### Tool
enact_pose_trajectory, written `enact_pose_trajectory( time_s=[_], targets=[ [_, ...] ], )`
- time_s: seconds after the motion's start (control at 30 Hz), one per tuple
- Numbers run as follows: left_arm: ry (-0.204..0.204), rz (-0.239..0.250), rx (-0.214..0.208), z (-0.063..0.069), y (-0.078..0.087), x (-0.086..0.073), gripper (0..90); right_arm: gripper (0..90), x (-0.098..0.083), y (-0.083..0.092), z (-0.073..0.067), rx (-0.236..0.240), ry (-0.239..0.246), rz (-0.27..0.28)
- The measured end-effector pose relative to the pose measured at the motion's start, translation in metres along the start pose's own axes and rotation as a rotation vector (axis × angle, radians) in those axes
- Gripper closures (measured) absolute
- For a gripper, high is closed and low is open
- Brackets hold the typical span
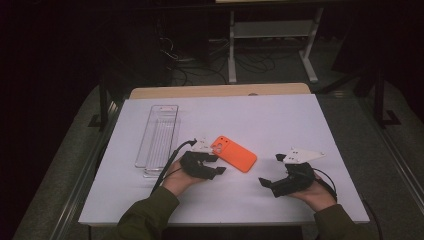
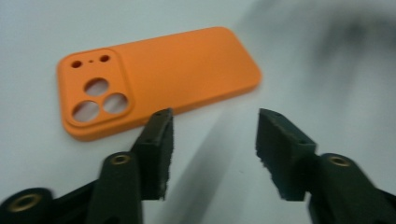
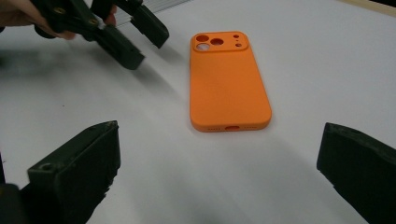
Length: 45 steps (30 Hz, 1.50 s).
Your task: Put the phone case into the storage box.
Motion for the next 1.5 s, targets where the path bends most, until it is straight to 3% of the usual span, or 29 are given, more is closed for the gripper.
enact_pose_trajectory(
  time_s=[0.1,0.33,0.43,0.57,0.73,0.83,0.9,1.0,1.23,1.5],
  targets=[
    [-0.019,0.015,-0.009,0.006,0.007,-0.003,35.0,0.0,0.0,0.0,0.0,0.0,-0.001,0.0],
    [-0.02,0.011,-0.015,0.015,0.014,-0.016,16.4,0.0,-0.001,0.0,0.0,-0.001,-0.003,-0.003],
    [-0.019,0.006,-0.028,0.018,0.015,-0.02,12.6,0.0,-0.001,0.0,-0.001,-0.001,0.001,-0.004],
    [-0.053,-0.01,-0.031,0.018,0.016,-0.024,11.9,0.0,-0.001,0.0,0.0,-0.001,0.003,-0.001],
    [-0.05,-0.029,-0.041,0.021,0.013,-0.026,0.9,0.0,-0.001,-0.001,-0.001,0.002,0.006,-0.001],
    [-0.047,-0.042,-0.029,0.02,0.011,-0.027,0.0,0.0,-0.002,-0.001,-0.001,0.001,0.003,-0.004],
    [-0.058,-0.035,-0.037,0.02,0.011,-0.027,0.0,0.0,-0.002,-0.001,-0.002,0.002,0.004,-0.006],
    [-0.073,-0.018,-0.017,0.02,0.013,-0.025,0.0,0.0,-0.002,-0.001,-0.002,0.006,0.004,-0.011],
    [-0.072,-0.002,-0.002,0.018,0.015,-0.025,0.0,0.0,0.0,-0.001,-0.004,-0.001,0.002,-0.021],
    [-0.083,0.014,-0.011,0.022,0.014,-0.021,0.0,0.0,0.0,-0.001,-0.004,-0.017,-0.01,-0.044]
  ],
)
Point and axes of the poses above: each handheld gripper's, and its own axes: y roughly backward along the jaws, x roughly out of its top, z roughly to its right, the point moved 7 cm from there along -y, roughly forward along the jaws, and after that the axes turned 2 degrees about -z, right-handed, at the moved point
